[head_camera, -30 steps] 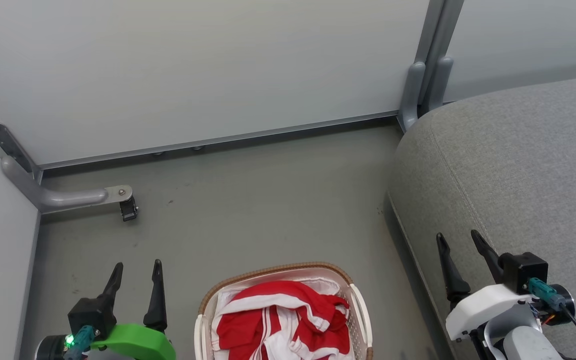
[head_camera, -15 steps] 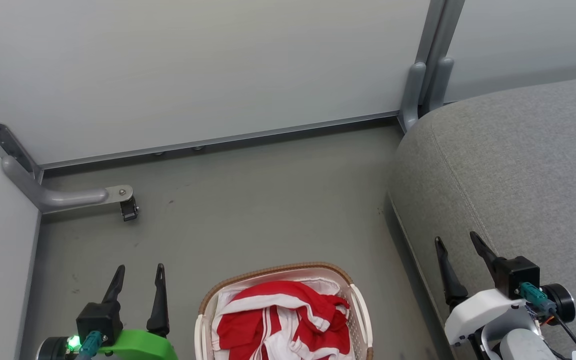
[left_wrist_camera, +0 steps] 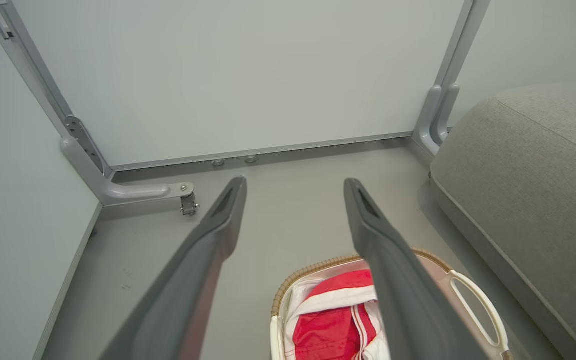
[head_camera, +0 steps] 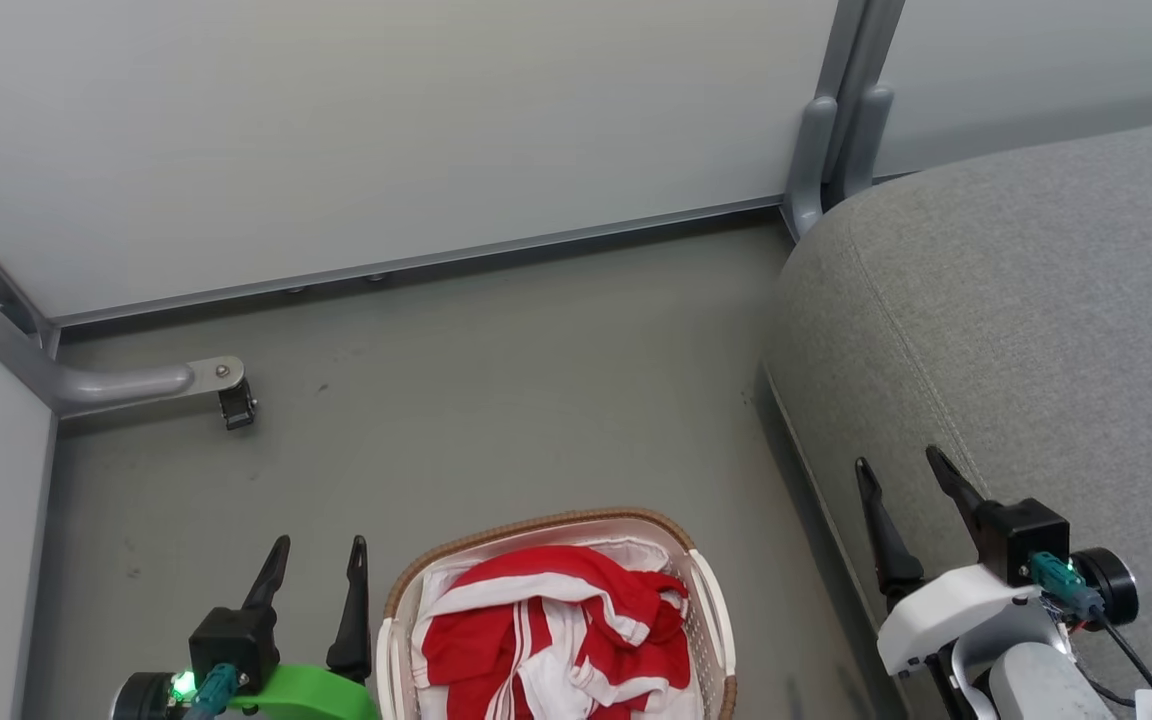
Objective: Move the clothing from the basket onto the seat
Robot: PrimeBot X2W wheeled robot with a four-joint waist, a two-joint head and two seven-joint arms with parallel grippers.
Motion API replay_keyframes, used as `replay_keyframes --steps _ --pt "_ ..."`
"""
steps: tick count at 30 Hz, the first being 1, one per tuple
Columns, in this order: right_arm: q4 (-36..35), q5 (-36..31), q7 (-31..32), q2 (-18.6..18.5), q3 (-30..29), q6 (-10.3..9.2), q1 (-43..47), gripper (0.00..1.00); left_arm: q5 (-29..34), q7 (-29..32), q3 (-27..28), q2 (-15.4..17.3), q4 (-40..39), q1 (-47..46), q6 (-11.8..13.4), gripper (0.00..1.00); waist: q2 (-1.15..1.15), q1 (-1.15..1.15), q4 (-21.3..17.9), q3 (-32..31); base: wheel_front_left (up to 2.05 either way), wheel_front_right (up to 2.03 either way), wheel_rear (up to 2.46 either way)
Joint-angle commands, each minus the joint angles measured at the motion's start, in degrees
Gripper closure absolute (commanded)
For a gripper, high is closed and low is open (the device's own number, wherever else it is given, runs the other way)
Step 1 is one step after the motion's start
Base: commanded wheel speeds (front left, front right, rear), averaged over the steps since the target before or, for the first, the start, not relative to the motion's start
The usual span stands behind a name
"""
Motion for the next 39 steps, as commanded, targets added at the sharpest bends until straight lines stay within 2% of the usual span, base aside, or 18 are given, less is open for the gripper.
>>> replay_keyframes --steps 1,14,28,39 --pt "-0.7 0.2 -0.3 -0.3 0.2 -0.02 -1.1 0.0 -0.6 -0.2 -0.4 0.1 0.1 -0.9 0.0 0.0 0.0 0.0 -0.7 1.6 0.0 0.0 0.0" --pt "-4.8 1.7 -0.3 -0.5 2.0 -0.02 -5.8 0.0 -1.8 -0.2 -4.4 0.1 1.7 -5.9 0.0 0.0 0.0 0.0 -3.9 10.4 0.0 0.0 0.0" --pt "-10.1 3.8 -0.3 0.1 4.3 -0.02 -11.8 0.0 1.1 -0.2 -9.3 0.1 6.3 -13.4 0.0 0.0 0.0 0.0 -8.4 21.4 0.0 0.0 0.0" --pt "-12.7 5.1 -0.3 0.4 5.4 -0.02 -15.6 0.0 4.3 -0.2 -12.0 0.2 13.0 -19.9 0.0 0.0 0.0 0.0 -10.9 29.4 0.0 0.0 0.0"
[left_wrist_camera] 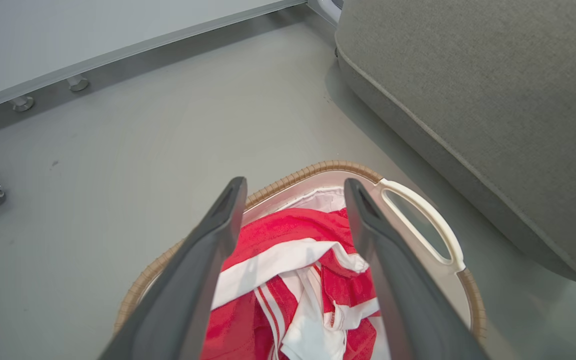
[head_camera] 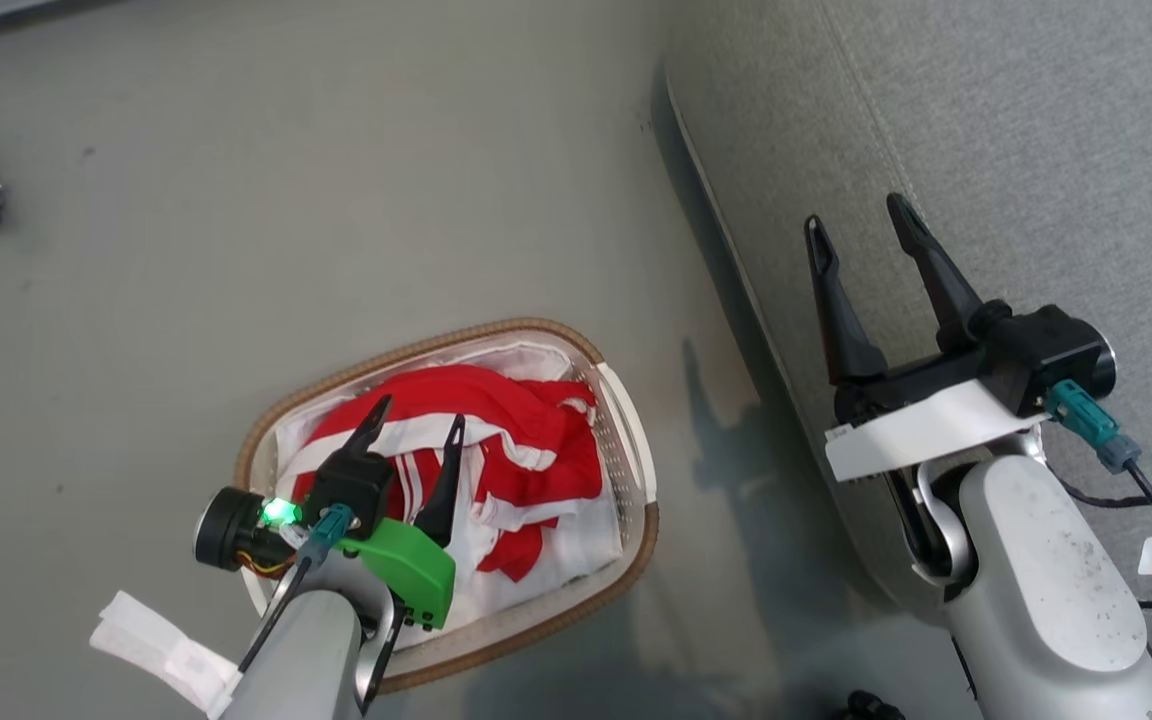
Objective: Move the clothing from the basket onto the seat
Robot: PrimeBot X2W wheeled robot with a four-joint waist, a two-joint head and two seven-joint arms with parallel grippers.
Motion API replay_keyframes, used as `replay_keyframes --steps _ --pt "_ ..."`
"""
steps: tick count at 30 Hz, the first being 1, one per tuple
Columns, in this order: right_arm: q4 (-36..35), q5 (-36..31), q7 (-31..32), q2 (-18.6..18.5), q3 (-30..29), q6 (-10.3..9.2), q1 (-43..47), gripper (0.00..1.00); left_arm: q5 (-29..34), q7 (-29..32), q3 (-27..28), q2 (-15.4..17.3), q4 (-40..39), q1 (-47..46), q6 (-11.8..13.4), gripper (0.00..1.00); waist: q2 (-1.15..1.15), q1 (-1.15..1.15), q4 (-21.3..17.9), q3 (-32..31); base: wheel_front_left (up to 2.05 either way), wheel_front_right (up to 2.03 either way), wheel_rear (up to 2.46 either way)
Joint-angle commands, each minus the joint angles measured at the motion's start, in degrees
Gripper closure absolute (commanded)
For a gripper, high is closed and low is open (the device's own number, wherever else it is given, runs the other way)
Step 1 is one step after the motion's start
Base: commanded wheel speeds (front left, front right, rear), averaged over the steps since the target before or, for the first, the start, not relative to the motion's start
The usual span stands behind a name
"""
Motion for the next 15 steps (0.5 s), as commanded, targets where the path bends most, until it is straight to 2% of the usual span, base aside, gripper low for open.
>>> replay_keyframes --steps 1,15 --pt "-0.6 0.3 -0.3 0.0 0.1 -0.02 -1.3 0.0 0.7 -0.2 -0.1 0.6 0.8 -1.9 0.0 0.0 0.0 0.0 -1.9 4.1 0.0 0.0 0.0" --pt "-4.5 2.9 -0.3 0.2 2.0 -0.02 -5.1 0.0 4.4 -0.2 -4.5 4.0 9.7 -8.8 0.5 0.0 0.0 0.0 -5.0 12.8 0.0 0.0 0.0"
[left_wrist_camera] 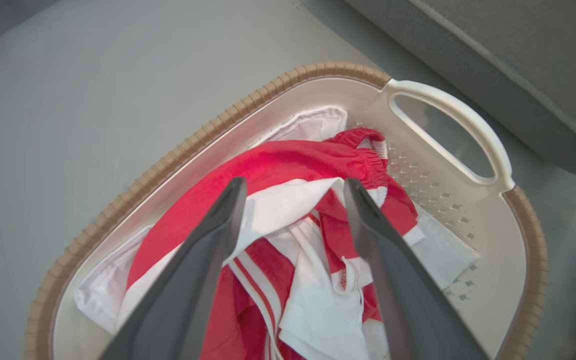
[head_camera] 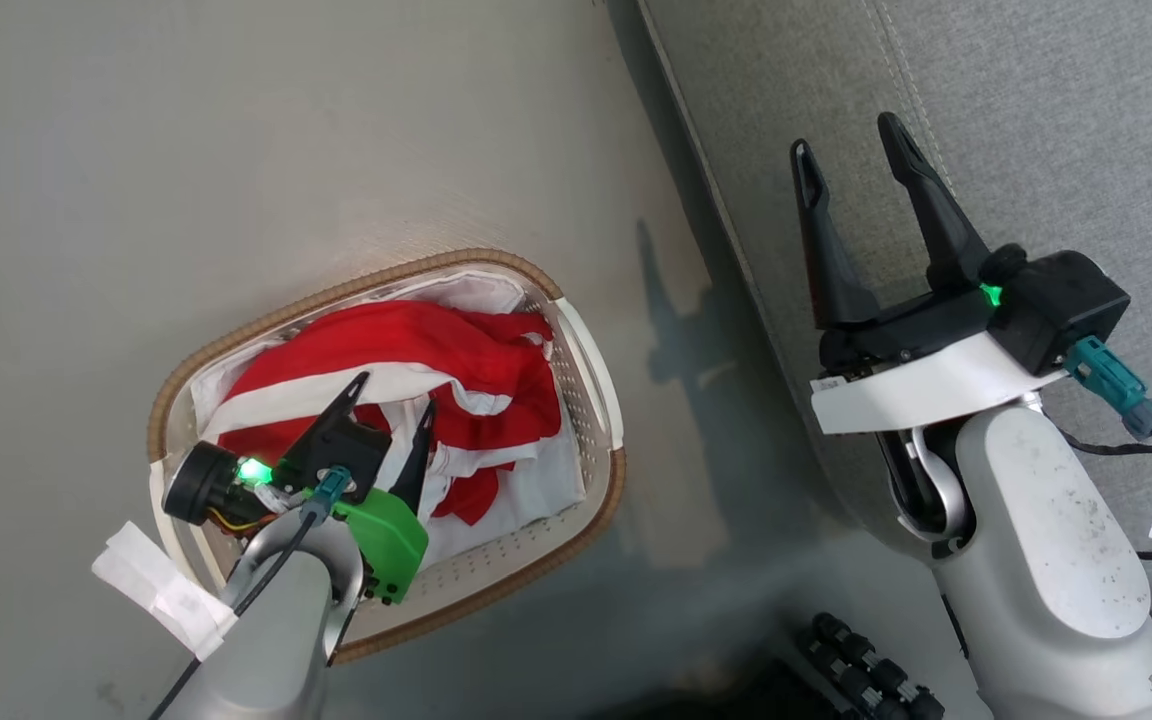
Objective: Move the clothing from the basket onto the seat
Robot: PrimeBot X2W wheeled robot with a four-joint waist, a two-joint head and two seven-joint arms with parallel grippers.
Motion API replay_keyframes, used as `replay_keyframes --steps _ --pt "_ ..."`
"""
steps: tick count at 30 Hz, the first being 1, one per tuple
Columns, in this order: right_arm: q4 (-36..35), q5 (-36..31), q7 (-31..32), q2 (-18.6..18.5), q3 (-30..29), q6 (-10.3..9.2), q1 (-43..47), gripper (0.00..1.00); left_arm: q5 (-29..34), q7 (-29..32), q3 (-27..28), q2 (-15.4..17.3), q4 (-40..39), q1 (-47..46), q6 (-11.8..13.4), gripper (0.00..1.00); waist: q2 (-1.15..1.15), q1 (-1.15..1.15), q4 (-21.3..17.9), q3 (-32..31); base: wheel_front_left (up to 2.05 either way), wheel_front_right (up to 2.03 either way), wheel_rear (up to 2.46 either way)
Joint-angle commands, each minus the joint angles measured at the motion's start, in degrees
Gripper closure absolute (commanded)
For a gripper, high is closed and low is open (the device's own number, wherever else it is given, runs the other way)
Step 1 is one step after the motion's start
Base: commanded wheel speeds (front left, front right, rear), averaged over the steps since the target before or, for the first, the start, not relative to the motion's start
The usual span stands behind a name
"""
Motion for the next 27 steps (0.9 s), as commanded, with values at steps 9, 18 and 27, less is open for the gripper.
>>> replay_keyframes --steps 9,18,27 --pt "-1.8 1.8 -0.3 0.0 -0.3 -0.02 -2.0 0.0 2.3 -0.2 -2.3 2.6 5.2 -5.6 2.5 0.0 0.0 -0.01 -2.3 7.1 0.0 0.0 0.0" --pt "-3.0 2.4 -0.3 0.0 0.2 -0.02 -3.1 0.0 4.0 -0.2 -4.7 3.6 8.7 -10.8 6.1 0.0 0.0 -0.01 -2.5 10.6 0.0 0.0 0.0" --pt "-4.0 3.4 -0.3 0.0 0.8 -0.02 -4.1 0.0 3.7 -0.2 -6.3 4.0 10.5 -14.9 8.8 0.0 0.0 -0.01 -2.7 13.3 0.0 0.0 0.0"
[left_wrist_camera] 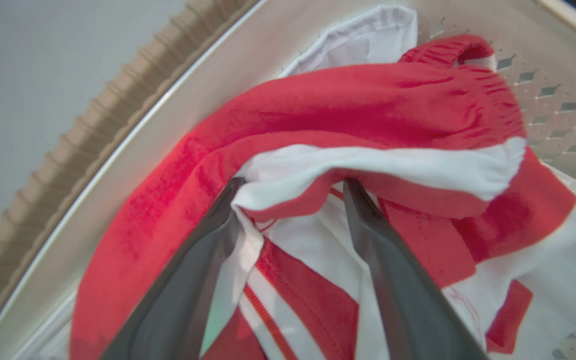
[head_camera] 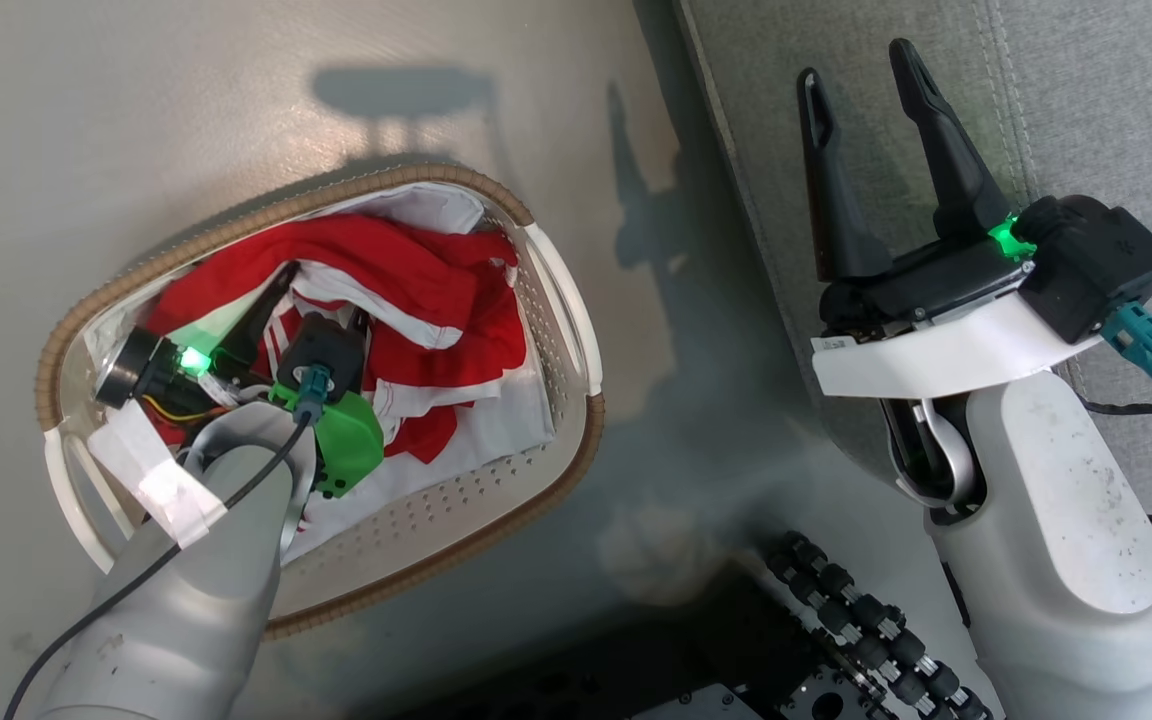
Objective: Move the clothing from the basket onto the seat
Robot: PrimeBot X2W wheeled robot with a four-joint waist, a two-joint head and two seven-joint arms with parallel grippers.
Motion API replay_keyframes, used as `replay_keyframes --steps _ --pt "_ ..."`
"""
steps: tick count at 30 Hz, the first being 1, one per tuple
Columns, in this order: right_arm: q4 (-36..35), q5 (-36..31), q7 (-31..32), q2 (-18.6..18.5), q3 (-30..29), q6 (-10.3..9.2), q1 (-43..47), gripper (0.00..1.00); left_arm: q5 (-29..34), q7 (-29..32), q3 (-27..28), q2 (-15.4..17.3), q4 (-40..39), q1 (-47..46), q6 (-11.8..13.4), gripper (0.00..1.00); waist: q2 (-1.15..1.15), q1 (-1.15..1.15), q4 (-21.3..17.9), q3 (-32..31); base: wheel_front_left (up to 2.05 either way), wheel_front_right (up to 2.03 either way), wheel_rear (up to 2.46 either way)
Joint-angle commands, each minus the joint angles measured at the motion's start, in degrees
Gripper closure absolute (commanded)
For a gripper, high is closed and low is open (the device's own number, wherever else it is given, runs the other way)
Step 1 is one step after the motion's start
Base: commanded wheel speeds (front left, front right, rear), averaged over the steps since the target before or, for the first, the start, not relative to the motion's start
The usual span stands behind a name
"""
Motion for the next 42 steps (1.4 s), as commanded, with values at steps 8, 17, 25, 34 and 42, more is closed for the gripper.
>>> replay_keyframes --steps 8,17,25,34,42 --pt "-0.3 0.7 -0.3 -0.1 0.2 -0.02 -1.2 0.0 -1.7 -0.1 -0.8 0.1 2.4 -3.2 -0.3 0.0 0.0 -0.01 -0.2 2.6 0.0 0.0 0.0" --pt "0.0 0.5 -0.3 -0.1 0.7 -0.02 -1.4 0.0 -3.0 -0.1 -1.8 -1.0 7.4 -5.2 -1.7 0.0 0.0 -0.01 0.2 3.3 0.0 0.0 0.0" --pt "0.5 -0.2 -0.3 -0.1 1.0 -0.02 -1.2 0.0 -3.7 -0.1 -2.7 -2.0 11.1 -6.7 -2.6 1.0 0.0 -0.01 0.7 2.9 0.0 0.0 0.0" --pt "2.1 -0.4 -0.3 -0.1 0.8 -0.02 -0.4 0.0 -5.7 -0.1 -2.4 -2.1 7.4 -3.2 -1.9 1.0 0.0 -0.01 1.2 -1.3 0.0 0.0 0.0" --pt "4.9 -0.5 -0.3 -0.1 0.0 -0.02 1.8 0.0 -7.4 -0.1 -2.1 -2.4 2.5 2.3 -2.2 1.0 0.0 -0.01 2.0 -8.2 0.0 0.0 0.0"
